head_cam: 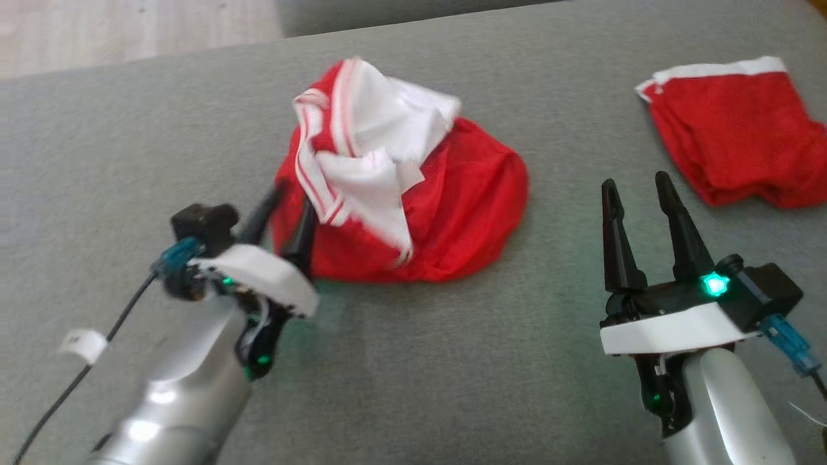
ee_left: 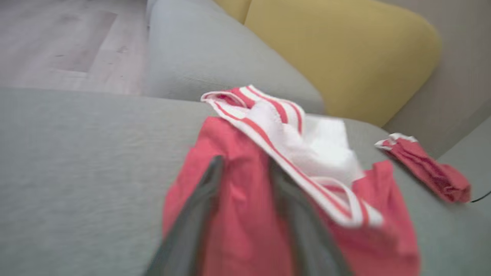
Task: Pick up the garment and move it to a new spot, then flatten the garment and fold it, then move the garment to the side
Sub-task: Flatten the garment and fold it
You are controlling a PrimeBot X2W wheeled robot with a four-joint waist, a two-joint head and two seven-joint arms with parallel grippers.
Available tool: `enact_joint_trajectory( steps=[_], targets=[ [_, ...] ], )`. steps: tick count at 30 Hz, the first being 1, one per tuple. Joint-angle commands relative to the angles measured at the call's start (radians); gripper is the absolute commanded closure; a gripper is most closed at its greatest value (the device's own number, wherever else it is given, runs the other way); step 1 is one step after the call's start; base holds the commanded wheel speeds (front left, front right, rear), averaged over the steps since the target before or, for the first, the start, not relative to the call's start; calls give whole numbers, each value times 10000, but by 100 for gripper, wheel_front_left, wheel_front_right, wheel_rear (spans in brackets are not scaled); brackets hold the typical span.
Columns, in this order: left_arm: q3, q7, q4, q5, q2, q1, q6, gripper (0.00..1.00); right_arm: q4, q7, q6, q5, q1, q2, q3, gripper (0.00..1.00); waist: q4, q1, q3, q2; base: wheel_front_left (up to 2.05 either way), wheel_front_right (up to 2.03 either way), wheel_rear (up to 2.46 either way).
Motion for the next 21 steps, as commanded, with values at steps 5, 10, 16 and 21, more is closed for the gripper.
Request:
enact_joint_trajectory(
  steps=[5, 10, 16, 21],
  targets=[
    [318, -530, 702, 612, 711, -417, -39, 0, -107, -109, 65, -269, -219, -24, 109, 0, 797, -1, -143, 0, 0, 0, 0],
    [1192, -633, 117, 1687, 1292, -240, 479, 0, 165, -109, 65, -441, -89, -24, 212, 0, 1265, -1, -591, 0, 0, 0, 0],
    [2487, -637, -1750, 2996, 1659, 1149, 1044, 0, 333, -109, 65, -538, 138, -24, 120, 0, 1558, -1, -1162, 0, 0, 0, 0],
    [3379, -638, -3364, 4179, 1646, 3090, 1627, 0, 643, -109, 65, -741, 502, -24, 141, 0, 1725, -1, -1647, 0, 0, 0, 0]
  ],
)
